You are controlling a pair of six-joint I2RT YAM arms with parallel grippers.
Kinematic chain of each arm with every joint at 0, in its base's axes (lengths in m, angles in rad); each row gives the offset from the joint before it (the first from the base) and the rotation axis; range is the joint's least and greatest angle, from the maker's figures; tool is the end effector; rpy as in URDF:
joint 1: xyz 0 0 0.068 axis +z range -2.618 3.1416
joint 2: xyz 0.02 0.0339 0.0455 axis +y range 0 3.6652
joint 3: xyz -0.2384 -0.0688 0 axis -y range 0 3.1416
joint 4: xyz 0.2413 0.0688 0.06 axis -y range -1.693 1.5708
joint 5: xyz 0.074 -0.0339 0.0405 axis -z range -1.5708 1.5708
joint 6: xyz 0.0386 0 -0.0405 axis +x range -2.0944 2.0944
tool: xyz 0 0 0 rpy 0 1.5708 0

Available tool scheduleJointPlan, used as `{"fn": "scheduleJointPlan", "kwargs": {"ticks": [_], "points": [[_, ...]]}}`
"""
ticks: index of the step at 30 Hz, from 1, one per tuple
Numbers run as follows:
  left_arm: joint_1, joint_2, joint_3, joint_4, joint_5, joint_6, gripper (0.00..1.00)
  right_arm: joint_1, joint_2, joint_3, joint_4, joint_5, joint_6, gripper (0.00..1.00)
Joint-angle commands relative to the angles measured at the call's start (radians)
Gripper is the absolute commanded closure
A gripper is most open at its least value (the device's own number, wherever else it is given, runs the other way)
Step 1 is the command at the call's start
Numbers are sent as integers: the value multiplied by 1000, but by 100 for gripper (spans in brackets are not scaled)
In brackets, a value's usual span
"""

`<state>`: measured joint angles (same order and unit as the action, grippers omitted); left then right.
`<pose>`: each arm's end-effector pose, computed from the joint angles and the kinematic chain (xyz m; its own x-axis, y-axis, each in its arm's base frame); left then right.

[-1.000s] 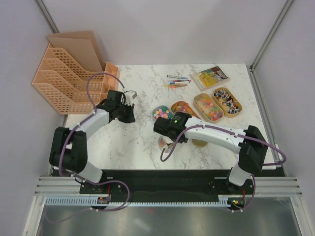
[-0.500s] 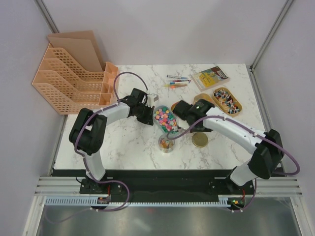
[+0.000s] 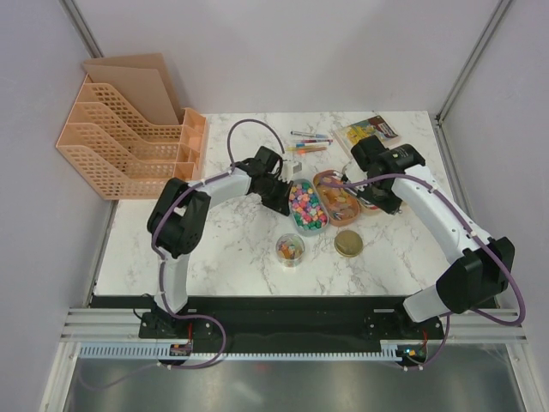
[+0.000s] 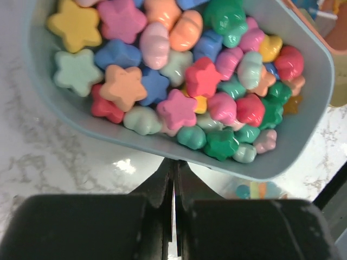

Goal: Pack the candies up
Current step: Move the storage box to the center of the board.

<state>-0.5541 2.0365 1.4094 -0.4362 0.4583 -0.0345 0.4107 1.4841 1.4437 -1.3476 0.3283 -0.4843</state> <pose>0.3400 -0.2305 0.1386 -0.7653 0.4372 -0.4724 0.6287 0.6650 -0.4032 0.2461 0.0936 0.2925 -0.6469 -0.7624 -0.0133 -0.7067 0.6060 -0.3652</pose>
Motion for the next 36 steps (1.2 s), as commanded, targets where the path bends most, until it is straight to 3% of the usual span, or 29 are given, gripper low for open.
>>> {"fn": "scheduleJointPlan", "kwargs": {"ticks": [1, 15, 21, 22, 25, 28, 30, 32, 33, 34, 35, 36], "points": [[-46, 28, 82, -12, 65, -34, 98, -9, -15, 41, -55, -23, 29, 100], [-84, 188, 352, -87, 105, -35, 98, -23, 2, -54, -104, -29, 30, 100], [-84, 165, 356, -134, 111, -13, 98, -23, -18, -78, -102, -31, 32, 100], [-83, 143, 346, -147, 111, -10, 95, -24, -19, -77, -99, -32, 30, 100], [-69, 16, 257, -188, 89, 2, 65, -23, -18, -49, -101, -48, 24, 100], [-43, -122, 229, -202, 86, 5, 50, -24, -4, 0, -99, -106, 9, 100], [-35, -171, 250, -211, 86, 13, 46, -23, 16, 41, -101, -139, -3, 100], [-35, -180, 298, -207, 115, 15, 53, -18, 36, 86, -101, -179, -17, 100], [-35, -171, 316, -203, 135, 7, 63, -10, 41, 99, -104, -189, -25, 100], [-35, -162, 351, -197, 176, -7, 90, -1, 48, 112, -104, -193, -34, 100], [-33, -148, 368, -187, 198, -24, 96, 5, 60, 135, -104, -198, -39, 100], [-33, -113, 387, -185, 222, -62, 94, 23, 65, 144, -107, -205, -43, 100]]}}
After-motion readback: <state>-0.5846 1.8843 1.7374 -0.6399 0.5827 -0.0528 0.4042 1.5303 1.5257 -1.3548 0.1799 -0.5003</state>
